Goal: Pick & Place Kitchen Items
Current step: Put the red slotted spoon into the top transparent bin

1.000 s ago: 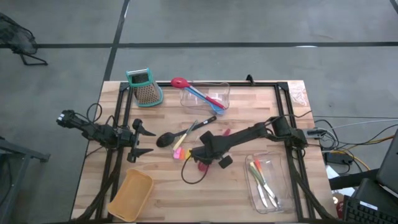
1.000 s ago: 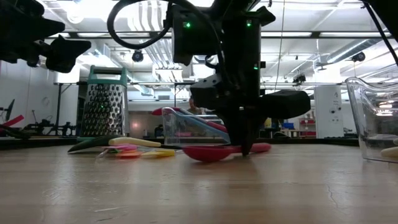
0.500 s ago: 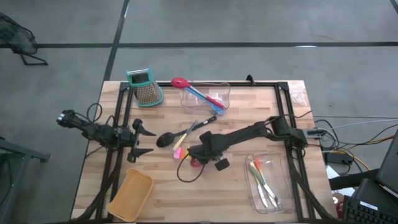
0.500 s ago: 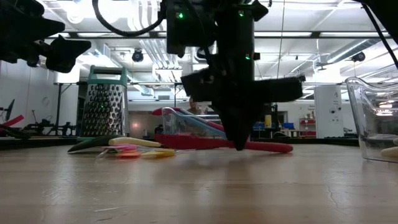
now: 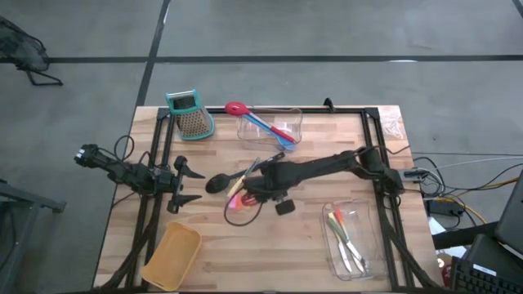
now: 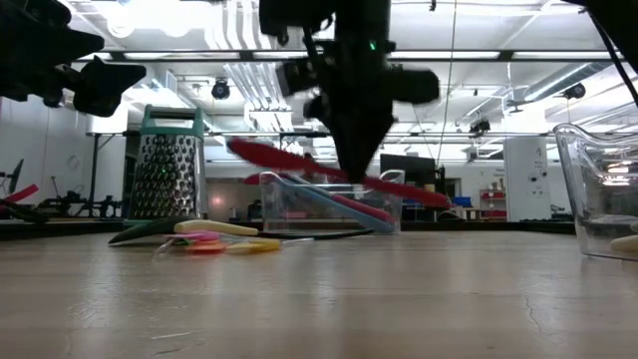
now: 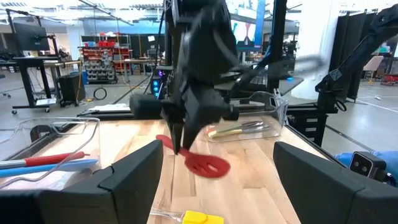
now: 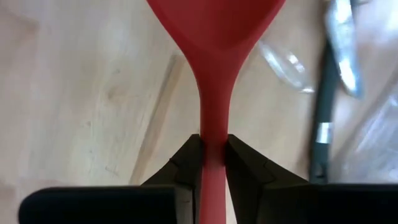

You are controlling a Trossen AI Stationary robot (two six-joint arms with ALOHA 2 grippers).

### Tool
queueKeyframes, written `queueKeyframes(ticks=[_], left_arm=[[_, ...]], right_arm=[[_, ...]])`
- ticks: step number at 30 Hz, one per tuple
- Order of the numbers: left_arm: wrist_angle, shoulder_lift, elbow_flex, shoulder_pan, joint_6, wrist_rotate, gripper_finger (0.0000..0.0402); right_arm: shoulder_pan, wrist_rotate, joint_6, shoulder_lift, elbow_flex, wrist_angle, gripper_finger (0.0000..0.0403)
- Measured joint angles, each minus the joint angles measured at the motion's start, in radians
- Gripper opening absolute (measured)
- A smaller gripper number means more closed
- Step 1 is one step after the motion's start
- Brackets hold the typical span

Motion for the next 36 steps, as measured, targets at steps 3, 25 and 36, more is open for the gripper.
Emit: queueKeyframes(ticks=[3, 25, 36], left_arm=[[0.000, 0.000, 0.000, 0.000, 0.000, 0.000, 0.0312], [0.000, 0.000, 0.000, 0.000, 0.000, 0.000, 0.0312], [0.000, 0.000, 0.000, 0.000, 0.000, 0.000, 0.0312]], right_arm=[[-0.022, 0.003, 0.031, -0.001, 0.066, -0.032, 0.0052], [-0.299, 0.063, 0.276, -0.001, 0.374, -0.096, 0.0050], [-0.443, 0.059, 0.246, -0.002, 0.385, 0.142, 0.0052]])
